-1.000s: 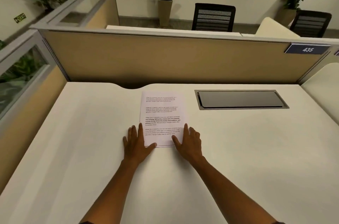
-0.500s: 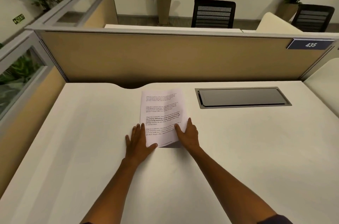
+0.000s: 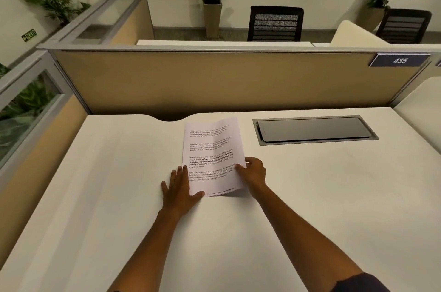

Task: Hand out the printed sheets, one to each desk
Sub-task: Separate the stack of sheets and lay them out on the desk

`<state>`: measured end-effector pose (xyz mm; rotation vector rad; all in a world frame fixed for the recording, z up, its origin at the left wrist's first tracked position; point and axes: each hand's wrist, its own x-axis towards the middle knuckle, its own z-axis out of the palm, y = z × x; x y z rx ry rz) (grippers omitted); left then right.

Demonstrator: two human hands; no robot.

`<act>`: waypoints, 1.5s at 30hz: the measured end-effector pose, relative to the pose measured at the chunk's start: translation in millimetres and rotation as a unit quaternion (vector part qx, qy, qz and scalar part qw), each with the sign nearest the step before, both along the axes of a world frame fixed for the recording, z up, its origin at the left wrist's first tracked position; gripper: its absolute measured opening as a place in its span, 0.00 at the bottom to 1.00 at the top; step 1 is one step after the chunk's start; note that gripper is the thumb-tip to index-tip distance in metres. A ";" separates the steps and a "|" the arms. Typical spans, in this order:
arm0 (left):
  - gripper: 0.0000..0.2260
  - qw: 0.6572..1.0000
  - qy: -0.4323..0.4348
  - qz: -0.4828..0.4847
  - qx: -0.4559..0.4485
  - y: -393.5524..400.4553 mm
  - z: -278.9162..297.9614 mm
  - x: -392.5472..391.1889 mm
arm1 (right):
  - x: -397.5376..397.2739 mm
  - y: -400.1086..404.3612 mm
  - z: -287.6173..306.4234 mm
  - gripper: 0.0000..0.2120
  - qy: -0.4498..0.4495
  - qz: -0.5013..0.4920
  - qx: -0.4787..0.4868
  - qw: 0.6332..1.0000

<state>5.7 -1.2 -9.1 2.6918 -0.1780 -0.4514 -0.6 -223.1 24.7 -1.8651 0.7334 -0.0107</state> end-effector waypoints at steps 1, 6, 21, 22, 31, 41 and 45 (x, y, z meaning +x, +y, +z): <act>0.45 1.000 -0.001 0.000 0.002 0.3 0.4 0.1 | -0.6 -1.0 -1.1 0.16 -0.002 0.002 -0.003 1.000; 0.42 0.998 -0.010 0.027 -0.053 1.7 2.6 0.7 | -6.2 -5.1 -7.8 0.10 -0.030 -0.008 0.000 1.000; 0.27 0.865 0.072 0.216 -0.447 1.5 41.7 4.5 | -41.9 -44.4 32.3 0.06 -0.161 -0.023 0.084 0.983; 0.22 0.850 0.090 0.200 -0.478 0.5 45.4 2.9 | -45.3 -46.8 34.3 0.05 -0.168 -0.022 0.092 0.981; 0.07 0.789 0.156 0.159 -0.572 -17.5 61.4 -18.0 | -82.8 -68.7 38.4 0.06 -0.191 -0.029 0.137 0.972; 0.07 0.775 0.151 0.194 -0.583 -59.5 47.9 -59.3 | -128.3 -104.0 27.0 0.10 -0.166 -0.022 0.124 0.978; 0.06 0.781 0.133 0.204 -0.575 -75.4 39.5 -79.7 | -139.5 -121.0 26.6 0.12 -0.161 -0.053 0.105 0.980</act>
